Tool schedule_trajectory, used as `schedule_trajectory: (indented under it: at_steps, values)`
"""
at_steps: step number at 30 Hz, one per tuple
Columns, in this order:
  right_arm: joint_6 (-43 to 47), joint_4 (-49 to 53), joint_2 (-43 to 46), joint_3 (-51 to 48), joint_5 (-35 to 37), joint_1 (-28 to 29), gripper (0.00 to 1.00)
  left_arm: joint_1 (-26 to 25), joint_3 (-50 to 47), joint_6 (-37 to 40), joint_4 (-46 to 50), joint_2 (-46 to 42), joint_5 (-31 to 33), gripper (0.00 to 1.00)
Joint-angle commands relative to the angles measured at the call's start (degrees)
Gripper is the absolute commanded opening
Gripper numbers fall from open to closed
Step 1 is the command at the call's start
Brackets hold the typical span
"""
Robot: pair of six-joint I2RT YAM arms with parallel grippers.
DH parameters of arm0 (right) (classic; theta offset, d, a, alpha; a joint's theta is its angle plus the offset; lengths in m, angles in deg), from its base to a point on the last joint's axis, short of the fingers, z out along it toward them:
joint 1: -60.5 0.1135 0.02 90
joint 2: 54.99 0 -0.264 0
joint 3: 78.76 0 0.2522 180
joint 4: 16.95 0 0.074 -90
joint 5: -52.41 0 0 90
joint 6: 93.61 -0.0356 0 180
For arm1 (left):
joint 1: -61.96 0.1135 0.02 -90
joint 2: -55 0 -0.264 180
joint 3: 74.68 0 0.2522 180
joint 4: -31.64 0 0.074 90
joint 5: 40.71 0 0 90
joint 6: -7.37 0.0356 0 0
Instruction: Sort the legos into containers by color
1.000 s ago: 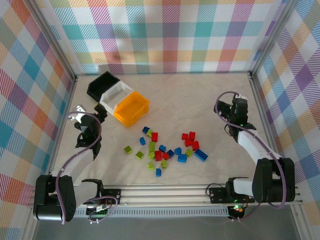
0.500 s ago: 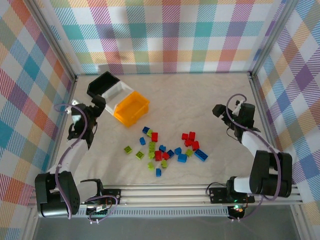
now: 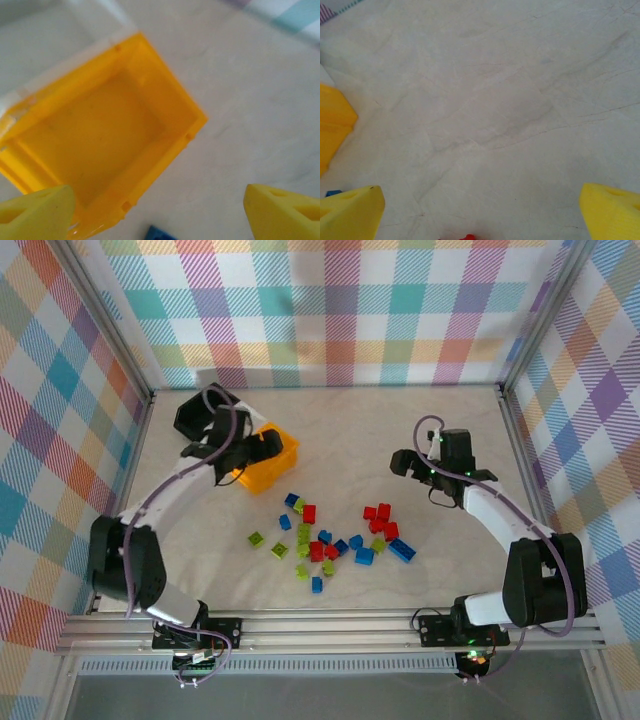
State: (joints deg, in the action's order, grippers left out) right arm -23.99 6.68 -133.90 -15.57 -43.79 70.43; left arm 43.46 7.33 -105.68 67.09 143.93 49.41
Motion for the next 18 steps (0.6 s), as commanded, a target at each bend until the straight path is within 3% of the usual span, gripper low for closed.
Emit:
schedule_trajectory:
  at_steps: [1, 7, 18]
  values:
    - [3.6, 3.9, 1.8, 1.2, 5.3, 1.8, 1.0, -3.5, 3.4, 5.6, 9.8, 4.5, 10.2, 0.86]
    - [4.2, 4.9, 3.6, 0.2, 9.8, 4.6, 1.0, -4.1, 8.0, 5.0, 10.0, 11.5, 16.4, 0.84]
    - [2.9, 5.5, 4.5, -0.4, 11.8, 4.9, 1.0, -8.8, 13.5, 0.7, 7.6, 20.9, 6.8, 0.8]
